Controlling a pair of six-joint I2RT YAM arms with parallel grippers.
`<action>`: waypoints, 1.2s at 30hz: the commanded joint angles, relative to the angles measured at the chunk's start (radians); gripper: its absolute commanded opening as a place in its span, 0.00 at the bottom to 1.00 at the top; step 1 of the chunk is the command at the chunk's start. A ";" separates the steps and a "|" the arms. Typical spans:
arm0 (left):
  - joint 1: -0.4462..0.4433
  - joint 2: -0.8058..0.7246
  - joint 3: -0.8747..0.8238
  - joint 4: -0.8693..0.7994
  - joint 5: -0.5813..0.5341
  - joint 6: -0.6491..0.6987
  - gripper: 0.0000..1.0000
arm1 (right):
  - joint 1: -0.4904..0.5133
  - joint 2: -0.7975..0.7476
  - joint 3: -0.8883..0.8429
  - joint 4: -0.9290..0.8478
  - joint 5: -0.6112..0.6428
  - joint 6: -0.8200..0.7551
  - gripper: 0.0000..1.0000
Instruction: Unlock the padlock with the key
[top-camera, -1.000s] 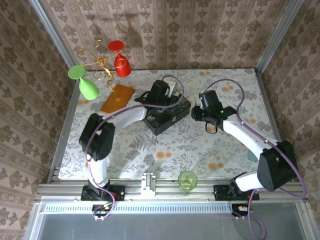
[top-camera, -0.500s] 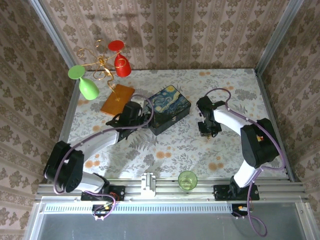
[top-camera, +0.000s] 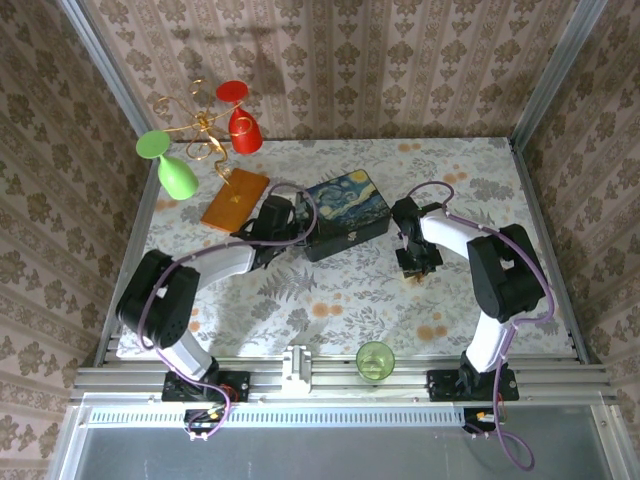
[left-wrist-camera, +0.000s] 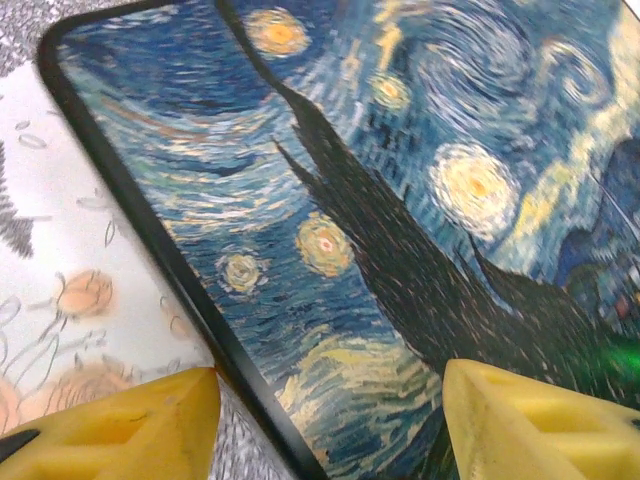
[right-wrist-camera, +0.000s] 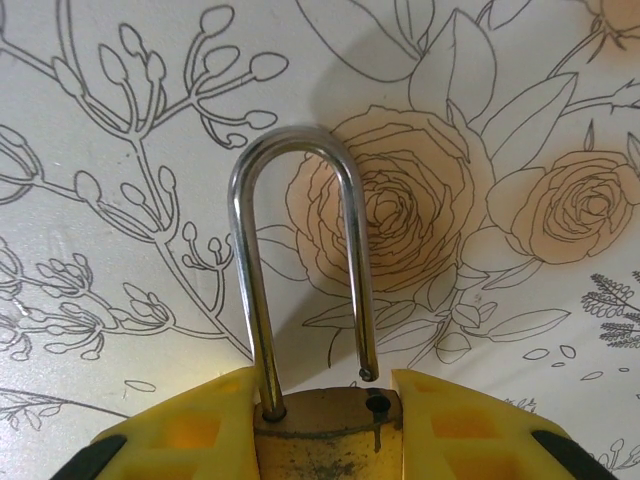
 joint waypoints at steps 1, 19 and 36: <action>0.021 0.085 0.068 -0.023 0.021 0.034 0.60 | -0.008 0.038 0.022 -0.029 0.028 -0.017 0.00; 0.030 0.040 0.191 -0.105 0.026 0.064 0.60 | -0.040 0.054 0.025 -0.012 0.014 -0.019 0.25; 0.032 -0.174 0.173 -0.194 0.011 0.099 0.62 | -0.044 -0.059 0.019 0.009 -0.038 -0.012 0.50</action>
